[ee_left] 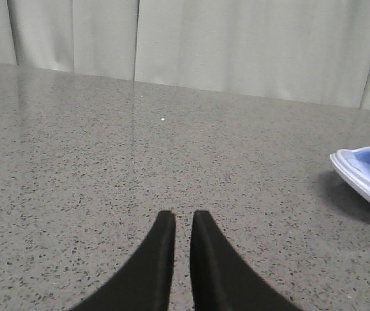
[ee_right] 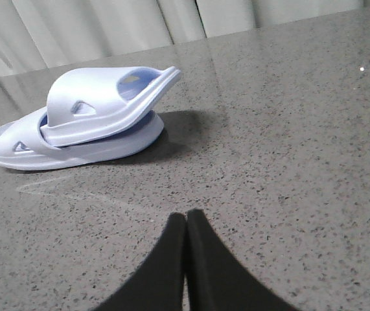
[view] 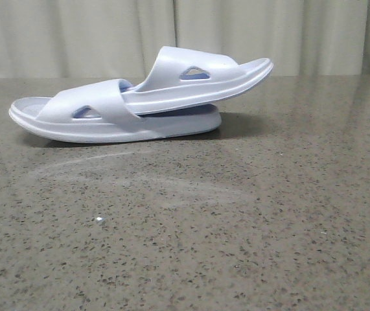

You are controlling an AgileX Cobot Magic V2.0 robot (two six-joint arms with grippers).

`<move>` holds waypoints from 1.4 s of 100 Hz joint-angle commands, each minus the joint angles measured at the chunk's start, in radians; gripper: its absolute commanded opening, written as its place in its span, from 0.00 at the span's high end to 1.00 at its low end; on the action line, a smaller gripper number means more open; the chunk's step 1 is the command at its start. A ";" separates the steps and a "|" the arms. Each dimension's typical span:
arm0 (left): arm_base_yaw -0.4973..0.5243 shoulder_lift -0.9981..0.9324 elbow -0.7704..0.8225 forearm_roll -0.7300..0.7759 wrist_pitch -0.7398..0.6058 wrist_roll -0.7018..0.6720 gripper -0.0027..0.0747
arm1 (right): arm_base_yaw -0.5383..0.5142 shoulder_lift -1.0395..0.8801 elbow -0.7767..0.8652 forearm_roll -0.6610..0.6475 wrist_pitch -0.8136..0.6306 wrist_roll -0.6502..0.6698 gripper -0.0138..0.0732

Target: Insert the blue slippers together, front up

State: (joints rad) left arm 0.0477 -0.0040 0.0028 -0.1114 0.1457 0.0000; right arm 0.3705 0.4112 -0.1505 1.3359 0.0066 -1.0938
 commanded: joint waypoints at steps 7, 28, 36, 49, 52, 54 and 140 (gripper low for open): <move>0.005 -0.030 0.009 0.000 -0.069 -0.007 0.95 | 0.002 0.002 -0.026 -0.247 -0.112 0.065 0.93; 0.005 -0.030 0.009 0.000 -0.069 -0.007 0.95 | -0.050 -0.008 0.018 -1.012 -0.200 0.698 0.93; 0.005 -0.030 0.009 0.000 -0.069 -0.007 0.95 | -0.095 -0.047 0.041 -1.132 -0.151 0.813 0.93; 0.005 -0.030 0.009 0.000 -0.069 -0.007 0.95 | -0.179 -0.149 0.123 -1.159 -0.155 0.845 0.93; 0.005 -0.030 0.009 0.000 -0.069 -0.007 0.95 | -0.204 -0.174 0.141 -1.161 -0.153 0.855 0.93; 0.005 -0.030 0.009 0.000 -0.069 -0.007 0.95 | -0.220 -0.192 0.154 -1.164 -0.153 0.859 0.93; 0.005 -0.030 0.009 0.000 -0.067 -0.007 0.95 | -0.384 -0.441 0.183 -1.214 0.143 0.878 0.93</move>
State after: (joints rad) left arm 0.0477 -0.0040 0.0028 -0.1098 0.1475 0.0000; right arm -0.0058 -0.0098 0.0098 0.1295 0.2224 -0.2193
